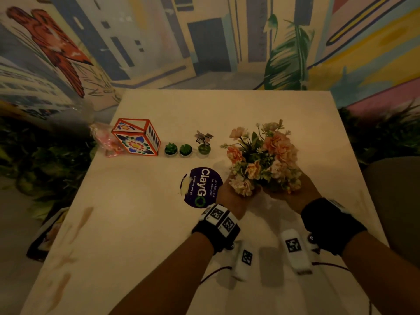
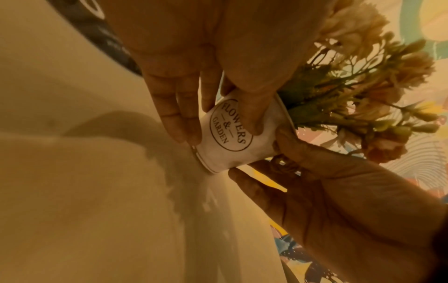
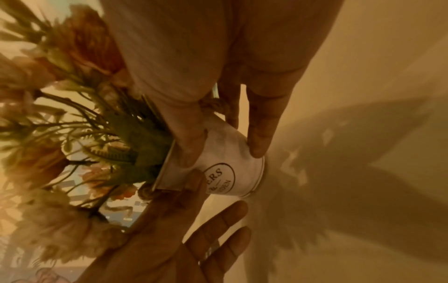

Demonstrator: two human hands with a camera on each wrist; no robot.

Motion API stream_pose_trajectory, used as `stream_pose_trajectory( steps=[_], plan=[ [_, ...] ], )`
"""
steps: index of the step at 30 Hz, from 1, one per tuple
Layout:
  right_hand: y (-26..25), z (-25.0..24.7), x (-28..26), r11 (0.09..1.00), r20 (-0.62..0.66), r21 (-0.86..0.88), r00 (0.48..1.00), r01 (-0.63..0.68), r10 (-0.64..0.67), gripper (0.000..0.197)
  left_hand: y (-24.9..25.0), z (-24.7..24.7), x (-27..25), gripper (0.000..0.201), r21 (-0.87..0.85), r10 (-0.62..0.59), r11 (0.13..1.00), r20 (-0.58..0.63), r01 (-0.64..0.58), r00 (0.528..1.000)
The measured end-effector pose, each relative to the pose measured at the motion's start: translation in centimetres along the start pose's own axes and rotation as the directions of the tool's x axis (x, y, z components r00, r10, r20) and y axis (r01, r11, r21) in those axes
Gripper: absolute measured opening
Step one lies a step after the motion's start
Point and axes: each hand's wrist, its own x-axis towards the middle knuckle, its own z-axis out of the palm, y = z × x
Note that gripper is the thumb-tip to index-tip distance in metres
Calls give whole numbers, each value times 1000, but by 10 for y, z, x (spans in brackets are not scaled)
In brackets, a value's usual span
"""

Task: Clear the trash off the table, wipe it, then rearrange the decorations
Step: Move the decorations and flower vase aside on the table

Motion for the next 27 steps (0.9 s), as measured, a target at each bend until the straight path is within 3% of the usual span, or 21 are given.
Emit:
stream_pose_trajectory(
  steps=[4,13,17,23,27],
  plan=[
    [-26,16,16,998,39,62,999,-16,14,67,-2,-28,21,54,64,22,998,-55,-19,998],
    [-57,46,38,975,81,193,992,-107,93,60,-14,-56,57,43,79,-18,997,-52,22,998],
    [-56,50,46,989,68,109,994,-97,90,55,-19,-56,64,43,182,25,983,-40,-17,999],
    [-57,51,51,980,58,145,990,-136,129,49,-23,-57,72,48,308,38,951,-33,-26,999],
    [-58,48,50,985,67,125,992,-118,110,56,-23,-57,77,46,356,73,932,-10,-65,997]
  ],
)
